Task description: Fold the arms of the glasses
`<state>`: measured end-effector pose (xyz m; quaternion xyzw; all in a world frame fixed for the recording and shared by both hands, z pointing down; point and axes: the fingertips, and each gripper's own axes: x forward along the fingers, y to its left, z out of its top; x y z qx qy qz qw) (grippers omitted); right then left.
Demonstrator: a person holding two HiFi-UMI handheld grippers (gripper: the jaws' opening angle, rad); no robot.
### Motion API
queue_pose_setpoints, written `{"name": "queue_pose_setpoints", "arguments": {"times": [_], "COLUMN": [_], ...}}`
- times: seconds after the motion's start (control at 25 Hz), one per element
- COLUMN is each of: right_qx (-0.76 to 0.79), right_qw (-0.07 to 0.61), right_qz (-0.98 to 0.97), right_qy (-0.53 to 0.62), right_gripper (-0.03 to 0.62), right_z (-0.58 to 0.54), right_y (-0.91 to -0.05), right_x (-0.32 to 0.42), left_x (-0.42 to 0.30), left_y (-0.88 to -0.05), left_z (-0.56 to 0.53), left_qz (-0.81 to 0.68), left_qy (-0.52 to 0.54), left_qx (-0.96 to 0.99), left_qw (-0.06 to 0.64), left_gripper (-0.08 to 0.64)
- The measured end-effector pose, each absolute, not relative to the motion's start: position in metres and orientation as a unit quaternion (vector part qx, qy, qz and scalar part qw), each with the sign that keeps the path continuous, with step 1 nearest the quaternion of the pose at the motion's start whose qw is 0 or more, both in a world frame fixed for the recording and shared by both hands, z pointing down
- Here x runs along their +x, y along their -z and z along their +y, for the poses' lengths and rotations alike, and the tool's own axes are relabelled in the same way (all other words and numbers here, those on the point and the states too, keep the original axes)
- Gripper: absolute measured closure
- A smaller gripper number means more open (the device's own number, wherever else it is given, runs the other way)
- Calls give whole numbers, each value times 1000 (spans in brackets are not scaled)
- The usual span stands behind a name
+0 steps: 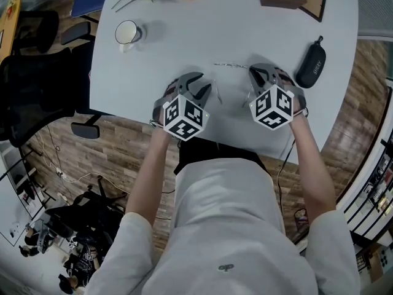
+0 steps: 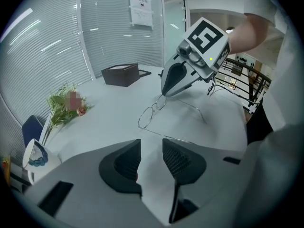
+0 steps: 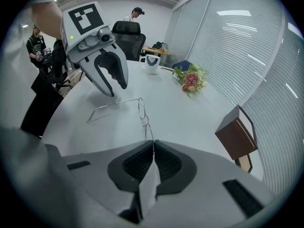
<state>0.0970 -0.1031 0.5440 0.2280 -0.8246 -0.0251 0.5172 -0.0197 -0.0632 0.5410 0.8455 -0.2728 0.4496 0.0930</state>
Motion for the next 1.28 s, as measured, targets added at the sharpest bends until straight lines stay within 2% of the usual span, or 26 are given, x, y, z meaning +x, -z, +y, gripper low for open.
{"name": "queue_pose_setpoints", "arguments": {"times": [1.28], "right_qx": [224], "right_qw": [517], "right_qz": [-826], "right_qy": [6], "right_gripper": [577], "right_z": [-87], "right_y": [-540], "right_x": [99], "left_x": [15], "left_y": [-551], "left_z": [-70], "left_qz": [-260], "left_qy": [-428], "left_qx": [857], "left_qw": [121], "left_gripper": [423]}}
